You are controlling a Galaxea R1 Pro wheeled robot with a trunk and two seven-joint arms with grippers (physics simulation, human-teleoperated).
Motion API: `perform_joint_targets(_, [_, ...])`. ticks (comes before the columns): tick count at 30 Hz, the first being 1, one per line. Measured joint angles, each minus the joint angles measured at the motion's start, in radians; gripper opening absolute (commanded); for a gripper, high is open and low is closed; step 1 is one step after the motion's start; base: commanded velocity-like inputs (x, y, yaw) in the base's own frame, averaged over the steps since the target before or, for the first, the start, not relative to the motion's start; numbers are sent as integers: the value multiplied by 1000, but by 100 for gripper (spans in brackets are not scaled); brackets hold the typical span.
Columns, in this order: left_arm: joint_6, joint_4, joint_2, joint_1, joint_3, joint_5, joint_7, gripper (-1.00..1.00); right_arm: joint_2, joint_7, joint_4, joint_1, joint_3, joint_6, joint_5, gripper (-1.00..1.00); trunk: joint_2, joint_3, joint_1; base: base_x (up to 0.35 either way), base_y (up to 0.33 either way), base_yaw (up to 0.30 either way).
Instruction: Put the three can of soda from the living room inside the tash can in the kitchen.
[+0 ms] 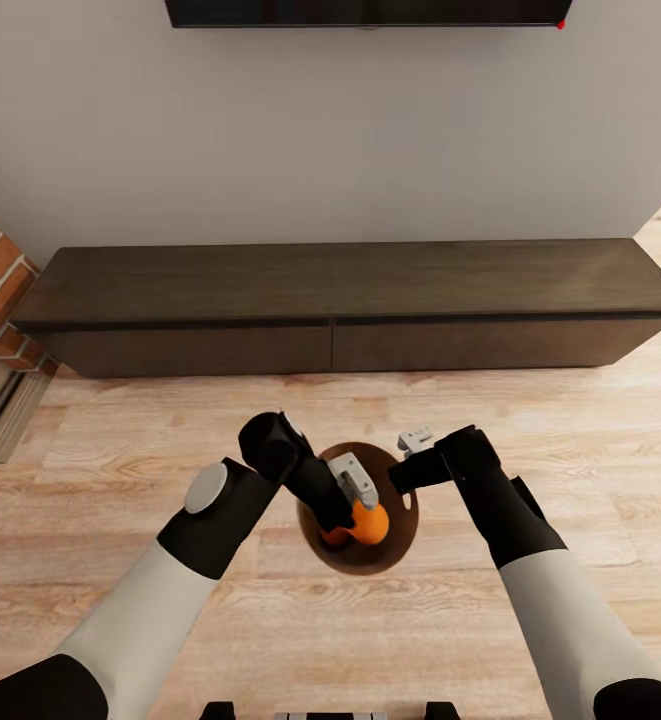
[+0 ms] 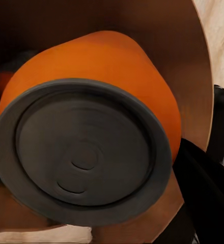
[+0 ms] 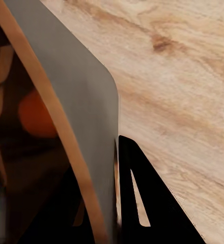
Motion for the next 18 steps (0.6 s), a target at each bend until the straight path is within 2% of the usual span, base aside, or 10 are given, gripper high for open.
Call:
perform_joint_targets(6, [0, 28, 1, 0, -7, 0, 41, -100, 7, -1, -6, -1, 20, -2, 5, -100, 0, 0, 0, 0, 0, 0])
perform_joint_targets(12, [0, 83, 0, 1, -49, 3, 123, -100, 16, 0, -9, -1, 27, 0, 3, -100, 0, 0, 0, 0, 0, 0])
perform_joint_targets(18, [0, 101, 0, 9, -55, 1, 151, -100, 20, 0, -9, -2, 28, -1, 4, -100, 0, 0, 0, 0, 0, 0])
